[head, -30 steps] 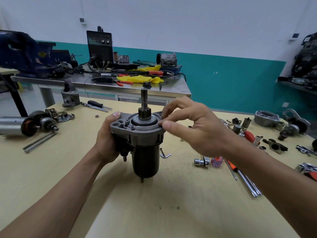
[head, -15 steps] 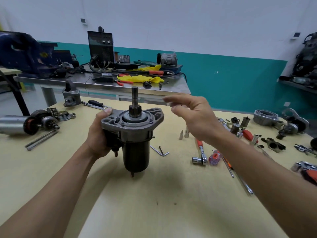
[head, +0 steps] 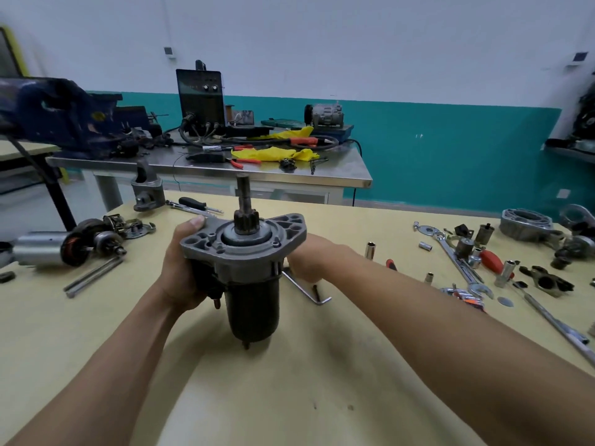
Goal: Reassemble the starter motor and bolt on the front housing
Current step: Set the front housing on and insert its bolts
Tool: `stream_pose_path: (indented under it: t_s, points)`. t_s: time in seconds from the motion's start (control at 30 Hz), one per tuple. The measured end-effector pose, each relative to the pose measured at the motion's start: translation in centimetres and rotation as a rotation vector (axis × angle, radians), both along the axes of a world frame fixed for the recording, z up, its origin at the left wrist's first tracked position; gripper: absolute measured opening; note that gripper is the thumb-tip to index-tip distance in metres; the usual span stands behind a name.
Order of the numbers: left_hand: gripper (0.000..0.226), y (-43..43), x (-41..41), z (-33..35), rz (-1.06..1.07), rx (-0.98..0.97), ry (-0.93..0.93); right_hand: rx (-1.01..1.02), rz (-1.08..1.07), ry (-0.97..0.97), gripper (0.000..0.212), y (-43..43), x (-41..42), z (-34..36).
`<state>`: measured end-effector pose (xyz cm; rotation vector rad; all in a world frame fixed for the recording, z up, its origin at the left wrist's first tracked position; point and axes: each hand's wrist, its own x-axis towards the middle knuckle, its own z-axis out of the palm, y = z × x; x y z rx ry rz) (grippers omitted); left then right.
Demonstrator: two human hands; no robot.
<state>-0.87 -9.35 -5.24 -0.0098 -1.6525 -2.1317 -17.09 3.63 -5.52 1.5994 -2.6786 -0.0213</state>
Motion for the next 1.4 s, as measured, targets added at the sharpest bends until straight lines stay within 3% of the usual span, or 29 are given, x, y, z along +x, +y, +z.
stream_pose_path:
  t_s: [0.13,0.2,0.27,0.3,0.37,0.5,0.63,0.93,1.1,1.23,1.4]
  points:
    - [0.056,0.9,-0.3,0.2,-0.028,-0.005,0.046,-0.112,-0.011,-0.112,0.019,1.6,-0.2,1.5]
    - [0.052,1.4,-0.4,0.4,-0.054,-0.005,0.083,-0.419,-0.069,-0.276,0.017,3.4,-0.1,4.3]
    - [0.052,1.8,-0.4,0.4,-0.084,-0.022,0.094,-0.887,-0.072,-0.541,0.024,5.6,0.8,7.9]
    - [0.051,1.9,-0.4,0.5,-0.091,-0.030,0.097,-1.078,0.000,-0.662,0.026,6.9,1.3,9.4]
    - [0.047,2.0,-0.5,0.5,-0.091,-0.029,0.110,-1.227,0.225,-0.786,0.025,8.4,2.9,11.2]
    - [0.042,2.2,-0.5,0.6,-0.088,0.004,0.116,-1.109,0.432,-0.781,0.025,8.2,6.0,11.3]
    - [0.039,2.4,-0.3,0.7,-0.107,0.009,0.119,-1.034,0.392,-0.661,0.027,7.6,6.3,10.4]
    - [0.045,2.2,-0.4,0.6,-0.111,0.012,0.115,-1.020,0.342,-0.645,0.032,8.0,5.9,8.7]
    - [0.038,1.9,-0.3,0.4,-0.088,0.013,0.096,-0.891,0.294,-0.504,0.017,7.9,6.1,8.2]
    - [0.038,1.8,-0.2,0.0,-0.066,-0.005,0.095,-0.826,0.253,-0.632,0.024,8.7,6.4,8.3]
    - [0.048,2.0,0.1,0.2,-0.075,-0.022,0.085,-0.898,0.167,-0.679,0.012,8.7,6.4,8.0]
